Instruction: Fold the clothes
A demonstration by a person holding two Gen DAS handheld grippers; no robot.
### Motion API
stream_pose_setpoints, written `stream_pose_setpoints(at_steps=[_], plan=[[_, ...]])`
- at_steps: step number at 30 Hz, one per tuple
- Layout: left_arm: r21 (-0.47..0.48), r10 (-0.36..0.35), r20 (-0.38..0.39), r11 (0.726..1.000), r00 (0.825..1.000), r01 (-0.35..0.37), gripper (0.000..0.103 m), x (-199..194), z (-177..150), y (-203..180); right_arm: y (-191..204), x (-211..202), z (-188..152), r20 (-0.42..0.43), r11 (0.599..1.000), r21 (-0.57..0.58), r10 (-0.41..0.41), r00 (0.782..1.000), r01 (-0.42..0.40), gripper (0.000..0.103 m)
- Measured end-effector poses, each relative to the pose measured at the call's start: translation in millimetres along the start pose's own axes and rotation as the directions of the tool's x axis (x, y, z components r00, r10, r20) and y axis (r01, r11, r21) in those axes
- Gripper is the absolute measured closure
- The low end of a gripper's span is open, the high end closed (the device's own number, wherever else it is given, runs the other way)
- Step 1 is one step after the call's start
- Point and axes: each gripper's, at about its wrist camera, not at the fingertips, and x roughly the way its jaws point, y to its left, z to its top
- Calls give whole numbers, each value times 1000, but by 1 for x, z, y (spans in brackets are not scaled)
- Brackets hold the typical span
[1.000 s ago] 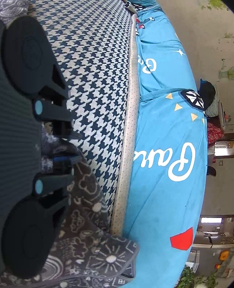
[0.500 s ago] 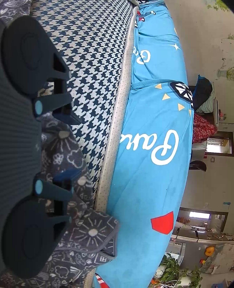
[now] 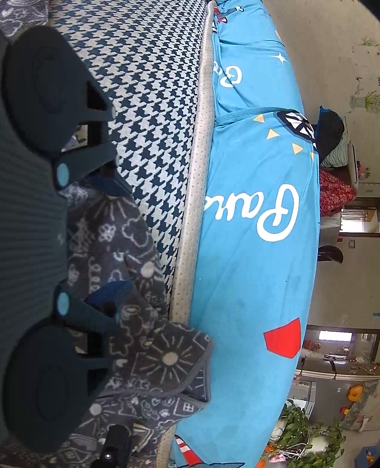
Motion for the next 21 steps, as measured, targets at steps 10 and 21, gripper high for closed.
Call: stream_pose_setpoints(at_steps=[10, 21], plan=[[3, 17, -12, 1000, 1000, -17, 33, 1, -2, 1, 26, 23, 9, 4, 992, 0, 128, 992, -128, 79], [26, 32, -15, 999, 999, -31, 32, -2, -6, 1, 40, 57, 12, 22, 985, 14, 174, 984, -175, 79]])
